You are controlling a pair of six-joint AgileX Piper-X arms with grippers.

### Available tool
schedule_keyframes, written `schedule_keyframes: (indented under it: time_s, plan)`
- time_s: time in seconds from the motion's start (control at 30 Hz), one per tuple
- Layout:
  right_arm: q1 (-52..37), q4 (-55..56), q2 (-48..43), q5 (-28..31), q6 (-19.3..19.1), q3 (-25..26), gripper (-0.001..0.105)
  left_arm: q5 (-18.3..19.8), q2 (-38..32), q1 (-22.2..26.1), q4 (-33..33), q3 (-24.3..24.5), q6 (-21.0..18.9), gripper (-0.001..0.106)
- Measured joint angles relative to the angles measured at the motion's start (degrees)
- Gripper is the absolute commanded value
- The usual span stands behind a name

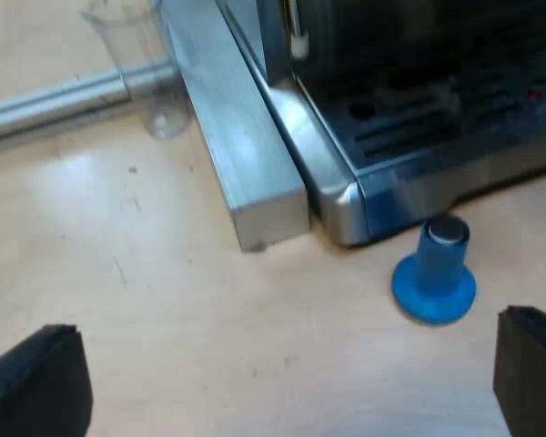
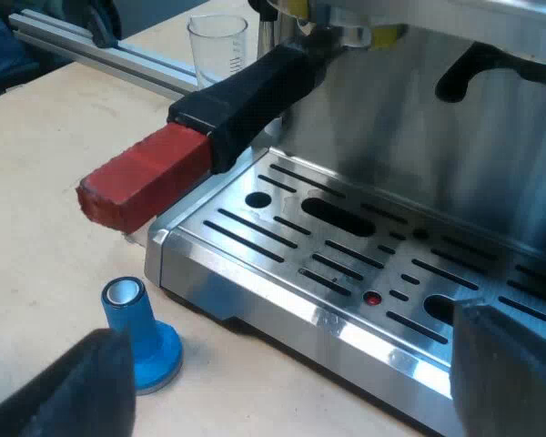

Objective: Put the handle in the coffee machine

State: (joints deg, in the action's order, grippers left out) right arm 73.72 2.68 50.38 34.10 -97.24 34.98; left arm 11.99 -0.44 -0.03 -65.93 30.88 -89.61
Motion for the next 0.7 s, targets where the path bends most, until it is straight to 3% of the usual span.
schedule_keyframes:
  time_s: [0.2, 0.33, 0.5, 0.7]
  plan:
    - [0.00, 0.00, 0.00, 0.00, 0.00, 0.00, 0.073, -0.13, 0.00, 0.00, 2.21, 0.17, -1.18, 0.091]
    - [0.00, 0.00, 0.00, -0.20, 0.00, 0.00, 0.073, -1.06, 0.00, -0.19, 5.08, -0.70, -6.35, 0.091]
    - [0.00, 0.00, 0.00, -1.48, 0.16, 0.00, 0.073, -3.09, 0.00, -0.63, 6.85, -1.92, -7.31, 0.091]
    - [0.00, 0.70, 0.00, -3.62, 3.49, 0.41, 0.073, -3.25, 0.00, -1.62, 7.37, -1.89, -7.09, 0.091]
